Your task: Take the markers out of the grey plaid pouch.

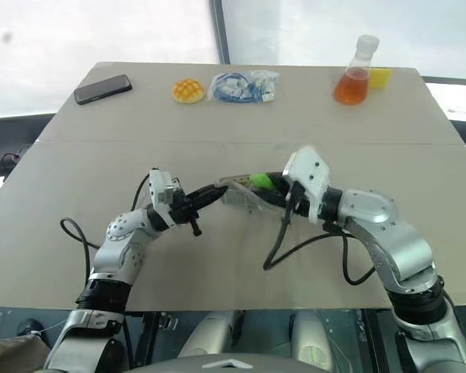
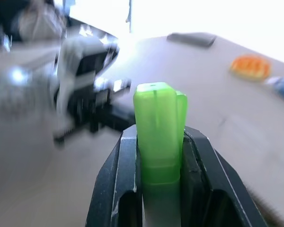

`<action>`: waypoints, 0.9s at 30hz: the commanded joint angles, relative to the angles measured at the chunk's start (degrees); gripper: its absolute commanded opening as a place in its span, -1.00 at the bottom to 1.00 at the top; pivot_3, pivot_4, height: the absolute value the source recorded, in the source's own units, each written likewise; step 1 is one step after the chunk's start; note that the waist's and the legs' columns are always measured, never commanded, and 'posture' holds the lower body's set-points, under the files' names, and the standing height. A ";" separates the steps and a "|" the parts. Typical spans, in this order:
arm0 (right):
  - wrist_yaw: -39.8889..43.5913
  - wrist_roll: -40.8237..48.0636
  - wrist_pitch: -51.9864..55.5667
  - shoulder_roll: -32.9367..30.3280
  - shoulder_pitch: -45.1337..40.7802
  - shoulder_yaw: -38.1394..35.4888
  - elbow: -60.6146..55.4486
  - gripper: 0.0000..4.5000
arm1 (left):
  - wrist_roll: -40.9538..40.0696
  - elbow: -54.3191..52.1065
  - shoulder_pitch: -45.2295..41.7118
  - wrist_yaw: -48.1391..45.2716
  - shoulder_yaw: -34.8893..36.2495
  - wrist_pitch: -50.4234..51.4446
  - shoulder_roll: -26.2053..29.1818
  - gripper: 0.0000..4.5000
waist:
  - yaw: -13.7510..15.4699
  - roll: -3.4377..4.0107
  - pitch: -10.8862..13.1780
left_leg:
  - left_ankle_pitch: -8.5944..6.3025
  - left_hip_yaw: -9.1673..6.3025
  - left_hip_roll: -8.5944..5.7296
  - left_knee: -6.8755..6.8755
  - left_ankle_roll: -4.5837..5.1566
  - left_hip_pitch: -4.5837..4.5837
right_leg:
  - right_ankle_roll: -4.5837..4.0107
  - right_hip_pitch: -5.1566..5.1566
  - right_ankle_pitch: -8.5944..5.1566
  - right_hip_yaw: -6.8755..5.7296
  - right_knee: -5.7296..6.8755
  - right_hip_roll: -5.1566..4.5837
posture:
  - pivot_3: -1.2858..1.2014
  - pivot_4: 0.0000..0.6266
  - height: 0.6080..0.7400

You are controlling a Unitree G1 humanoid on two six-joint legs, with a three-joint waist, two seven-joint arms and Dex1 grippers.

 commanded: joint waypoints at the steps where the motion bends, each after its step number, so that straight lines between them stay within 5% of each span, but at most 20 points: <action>1: -7.42 7.08 0.64 4.47 -4.66 -7.87 0.24 -0.79 | 1.48 -0.42 0.05 1.95 1.69 -2.02 0.82 -1.00 | 0.06 0.00 0.00 | 0.00 -0.01 0.00 0.00 0.00 0.00 | 0.00 -0.01 0.00 0.00 0.00 0.00 | 0.03 -0.52 1.00; 10: -26.42 19.15 3.07 12.98 -15.82 -19.53 9.79 -0.79 | 3.71 1.01 -3.25 6.97 3.46 -2.88 1.93 -1.00 | -0.12 0.04 0.02 | 0.01 0.01 -0.07 -0.05 -0.01 0.01 | -0.07 -0.03 0.05 -0.02 0.08 0.08 | 0.03 -0.52 1.00; 18: -19.48 1.12 8.60 -16.09 -7.57 -9.70 18.12 -0.79 | 7.12 4.32 -3.06 8.53 6.03 -9.15 6.70 -1.00 | -0.08 0.06 0.03 | 0.00 0.09 -0.17 -0.09 0.02 -0.05 | -0.07 -0.04 0.05 -0.03 -0.02 0.02 | 0.03 -0.52 1.00; 26: -8.91 -17.80 -3.91 -20.10 -11.65 6.51 48.65 -0.79 | 7.69 4.44 -2.20 5.62 4.62 -12.53 7.40 -1.00 | -1.50 0.08 0.05 | 0.01 0.30 -0.12 -0.07 0.03 0.01 | -0.05 -0.02 0.05 0.07 -0.02 -0.02 | 0.03 -0.52 1.00; 27: -8.31 -20.19 -6.46 -19.56 -13.35 8.13 53.04 -0.58 | 7.30 3.78 -1.91 5.21 4.42 -12.24 7.26 -1.00 | -1.48 0.04 0.02 | 0.01 0.33 -0.12 -0.07 0.03 0.02 | -0.05 -0.02 0.05 0.09 -0.01 -0.03 | 0.03 -0.52 1.00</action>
